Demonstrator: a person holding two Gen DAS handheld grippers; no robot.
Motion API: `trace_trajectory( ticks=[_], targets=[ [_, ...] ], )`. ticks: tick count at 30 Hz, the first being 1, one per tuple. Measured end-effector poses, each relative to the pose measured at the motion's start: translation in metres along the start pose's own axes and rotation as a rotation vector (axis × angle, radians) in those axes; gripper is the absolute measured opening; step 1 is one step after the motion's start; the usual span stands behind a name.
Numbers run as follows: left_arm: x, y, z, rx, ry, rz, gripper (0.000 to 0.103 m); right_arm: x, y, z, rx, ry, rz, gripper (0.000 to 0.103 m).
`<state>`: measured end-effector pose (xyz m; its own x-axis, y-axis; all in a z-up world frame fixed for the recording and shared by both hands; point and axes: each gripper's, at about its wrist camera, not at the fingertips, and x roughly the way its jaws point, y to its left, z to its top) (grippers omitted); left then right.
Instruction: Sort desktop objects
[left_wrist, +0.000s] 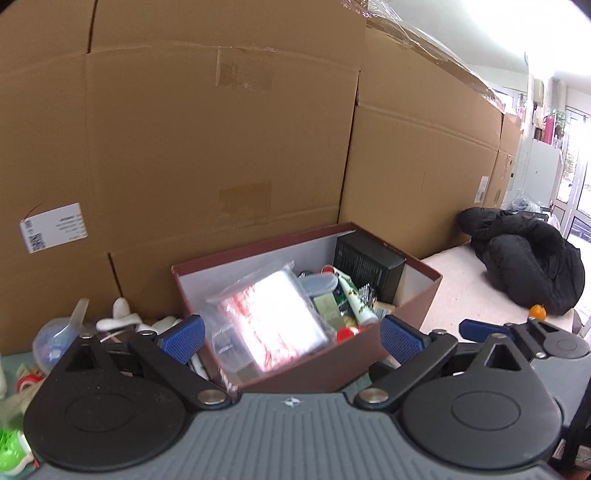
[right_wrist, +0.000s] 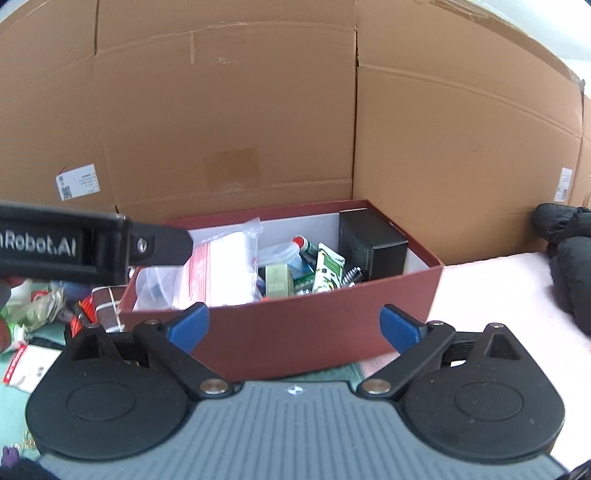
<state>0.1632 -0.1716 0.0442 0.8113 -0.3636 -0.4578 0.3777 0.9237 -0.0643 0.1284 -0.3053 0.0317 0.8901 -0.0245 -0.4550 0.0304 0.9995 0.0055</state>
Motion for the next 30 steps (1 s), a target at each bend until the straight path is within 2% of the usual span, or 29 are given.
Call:
trace_trajectory(
  ticks=[9,19,30],
  targets=[
    [-0.046,-0.009,-0.035,-0.016,-0.038,0.047,0.103,-0.036,0.010,-0.021,-0.066,0.070,-0.099,0.098],
    [-0.070,-0.015,-0.051,-0.008,-0.046,0.046,0.103,-0.060,0.008,-0.036,-0.045,0.072,-0.096,0.098],
    [-0.075,-0.018,-0.053,-0.014,-0.043,0.024,0.103,-0.068,0.009,-0.040,-0.014,0.066,-0.089,0.098]
  ],
)
